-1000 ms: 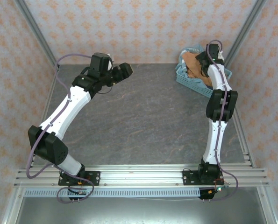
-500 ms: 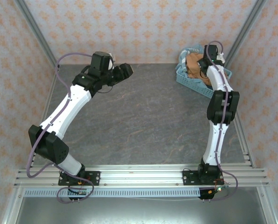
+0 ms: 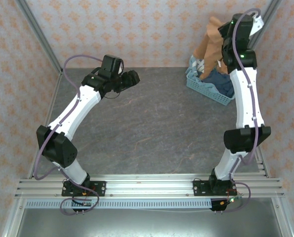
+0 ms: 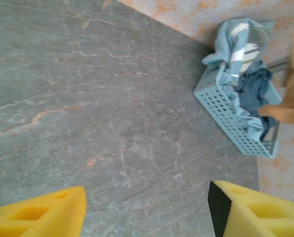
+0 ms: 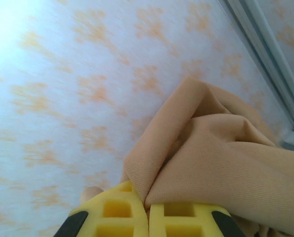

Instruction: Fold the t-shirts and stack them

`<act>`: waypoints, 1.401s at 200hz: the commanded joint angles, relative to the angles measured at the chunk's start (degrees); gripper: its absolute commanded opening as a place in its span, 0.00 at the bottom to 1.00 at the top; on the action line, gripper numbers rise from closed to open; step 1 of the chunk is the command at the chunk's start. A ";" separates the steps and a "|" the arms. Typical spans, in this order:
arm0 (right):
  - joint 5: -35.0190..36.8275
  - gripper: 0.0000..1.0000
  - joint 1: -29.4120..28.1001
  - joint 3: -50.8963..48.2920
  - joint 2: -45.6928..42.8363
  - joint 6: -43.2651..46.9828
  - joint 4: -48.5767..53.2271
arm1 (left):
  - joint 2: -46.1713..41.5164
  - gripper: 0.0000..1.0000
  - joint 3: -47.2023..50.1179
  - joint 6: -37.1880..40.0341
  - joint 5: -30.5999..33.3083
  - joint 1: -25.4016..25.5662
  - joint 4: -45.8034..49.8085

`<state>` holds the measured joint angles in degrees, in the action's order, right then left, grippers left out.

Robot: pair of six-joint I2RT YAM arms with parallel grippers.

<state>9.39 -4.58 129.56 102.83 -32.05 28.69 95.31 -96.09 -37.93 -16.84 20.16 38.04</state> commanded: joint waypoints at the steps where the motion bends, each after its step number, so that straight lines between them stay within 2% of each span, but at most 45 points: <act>1: -1.07 0.00 -4.34 4.24 -3.66 6.21 0.31 | -1.53 0.67 -2.58 1.89 7.32 -0.10 7.00; 21: -1.97 0.00 -9.46 4.54 -5.69 6.25 3.30 | -2.80 0.69 -2.77 1.84 10.56 -0.89 10.06; 36: -2.82 0.00 -14.42 0.90 -7.39 4.27 5.14 | -4.26 0.69 -2.20 2.13 11.81 -1.72 11.27; 51: -2.09 0.00 -20.93 -8.61 -10.26 1.99 2.78 | -5.95 0.70 -1.29 2.49 12.73 -2.91 12.40; 78: -4.06 0.00 -31.24 -26.55 -12.34 -8.47 -2.84 | -9.31 0.73 1.75 2.38 13.93 -6.15 14.98; 84: -5.88 0.09 -32.93 -28.92 -11.57 -10.44 -3.08 | -10.04 0.75 2.63 2.34 13.93 -6.88 15.59; 96: -12.49 0.39 -35.41 -31.85 -8.78 -12.56 -3.96 | -11.41 0.76 4.53 2.65 13.68 -7.98 16.81; 105: -16.16 0.53 -36.61 -31.57 -6.41 -13.79 -0.50 | -12.25 0.77 6.08 3.17 13.44 -8.43 17.72; 109: -16.97 0.56 -36.90 -31.68 -5.92 -13.74 0.02 | -12.60 0.78 6.80 3.48 13.27 -8.53 18.09; 121: -18.81 0.61 -37.04 -33.93 -5.86 -13.87 0.63 | -13.53 0.78 9.11 4.22 11.90 -8.55 18.56; 144: -15.09 0.71 -35.40 -41.81 -11.52 -12.94 -1.11 | -15.24 0.78 15.54 3.02 6.76 -8.13 16.96; 166: -15.07 0.71 -30.96 -45.62 -13.52 -11.20 1.54 | -15.69 0.78 21.06 -1.08 3.99 -5.20 14.08; 189: -16.13 0.72 -26.84 -48.15 -11.31 -6.53 2.62 | -14.27 0.78 25.72 -8.10 1.67 -0.65 9.39; 229: -19.62 0.72 -24.29 -42.65 2.39 0.24 4.35 | -9.44 0.77 33.06 -21.85 -0.36 3.41 4.18; 259: -20.57 0.72 -23.11 -35.18 13.16 2.45 3.99 | -7.91 0.78 36.15 -26.43 -0.74 3.56 1.02; 280: -20.78 0.67 -22.76 -28.24 21.06 3.66 6.04 | -5.60 0.78 37.83 -28.78 -1.29 3.46 -0.39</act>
<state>-10.98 -28.14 93.84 118.45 -31.70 31.90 88.27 -59.72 -60.66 -17.61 23.62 41.10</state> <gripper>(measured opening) 0.695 0.783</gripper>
